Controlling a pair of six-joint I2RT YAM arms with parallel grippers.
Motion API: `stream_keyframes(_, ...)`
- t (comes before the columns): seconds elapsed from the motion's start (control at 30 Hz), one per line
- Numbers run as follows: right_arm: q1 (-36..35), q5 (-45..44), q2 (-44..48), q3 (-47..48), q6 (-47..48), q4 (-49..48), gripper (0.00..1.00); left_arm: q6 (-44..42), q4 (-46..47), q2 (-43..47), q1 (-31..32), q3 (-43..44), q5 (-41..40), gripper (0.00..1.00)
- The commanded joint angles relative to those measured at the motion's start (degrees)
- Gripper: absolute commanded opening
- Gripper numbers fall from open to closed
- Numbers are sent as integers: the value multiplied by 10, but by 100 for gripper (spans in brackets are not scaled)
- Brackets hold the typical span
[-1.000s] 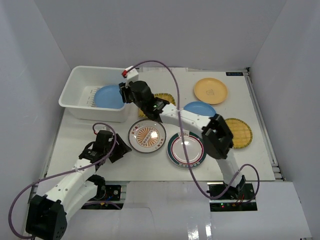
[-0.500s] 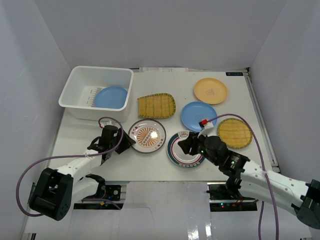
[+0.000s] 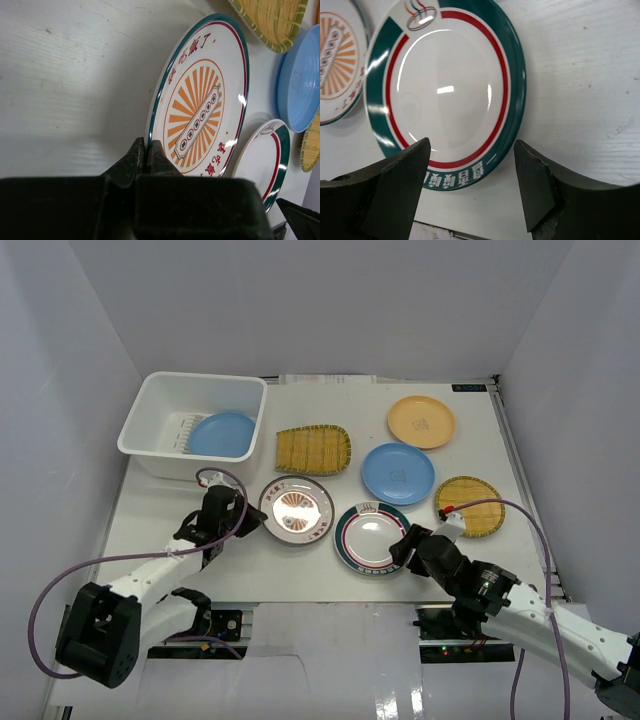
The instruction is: Place the plates into the plastic bin on the countertop
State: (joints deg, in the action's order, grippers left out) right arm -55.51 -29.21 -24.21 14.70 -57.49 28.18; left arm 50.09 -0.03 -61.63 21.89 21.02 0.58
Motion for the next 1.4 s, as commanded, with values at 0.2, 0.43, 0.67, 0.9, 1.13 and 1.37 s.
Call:
stream_keyframes(0.2,14,-79,-22,4,-62,42,79,-66,-205,195,2,46,125,0)
stream_keyframes(0.43,26,-66,-52,-22,-75,1,68,-62,-248,221,2,219,161,0)
stream_keyframes(0.67,34,-12,-68,-70,-79,-82,61,-98,-219,97,-1,376,-5,0)
stream_keyframes(0.9,38,-2,-64,-90,-82,-103,50,-63,-155,-29,-215,411,52,0)
stream_keyframes(1.13,40,2,-36,-102,-74,-100,30,-75,-161,-112,-341,416,64,0)
stream_keyframes(1.37,42,20,11,-60,-32,-58,8,-88,-159,-214,-358,454,30,0)
